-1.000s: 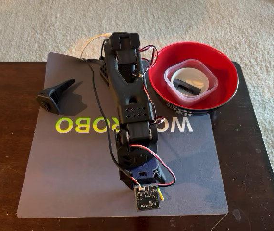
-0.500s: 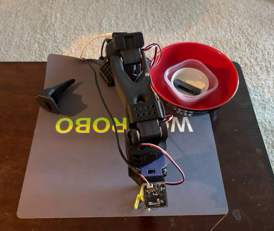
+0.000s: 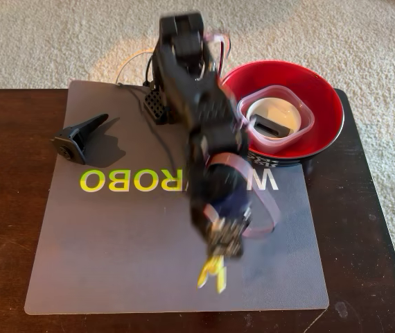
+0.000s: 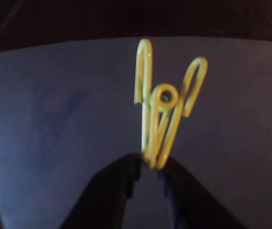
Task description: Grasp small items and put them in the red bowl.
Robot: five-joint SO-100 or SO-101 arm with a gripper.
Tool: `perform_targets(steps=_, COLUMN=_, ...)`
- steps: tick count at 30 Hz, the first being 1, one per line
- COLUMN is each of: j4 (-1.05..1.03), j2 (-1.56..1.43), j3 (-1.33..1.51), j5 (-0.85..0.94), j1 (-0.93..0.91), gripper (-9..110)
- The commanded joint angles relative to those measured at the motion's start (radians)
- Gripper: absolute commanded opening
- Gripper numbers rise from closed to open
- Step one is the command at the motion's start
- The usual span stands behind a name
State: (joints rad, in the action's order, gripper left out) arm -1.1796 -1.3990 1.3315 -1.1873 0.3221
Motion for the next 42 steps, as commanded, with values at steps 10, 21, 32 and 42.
perform_targets(steps=10, j4=-0.084, j2=-1.213, j3=0.723, j5=0.06, j1=0.545, gripper=0)
perform_targets(steps=21, j4=-0.255, j2=-0.939, j3=0.726, j5=0.307, j1=0.827, gripper=0)
perform_targets(steps=32, j4=-0.23, j2=-0.81, j3=0.67, j5=0.387, j1=0.888, gripper=38)
perform_targets(steps=42, j4=-0.288, j2=-0.73, j3=0.357, j5=0.739, j1=0.351, gripper=39)
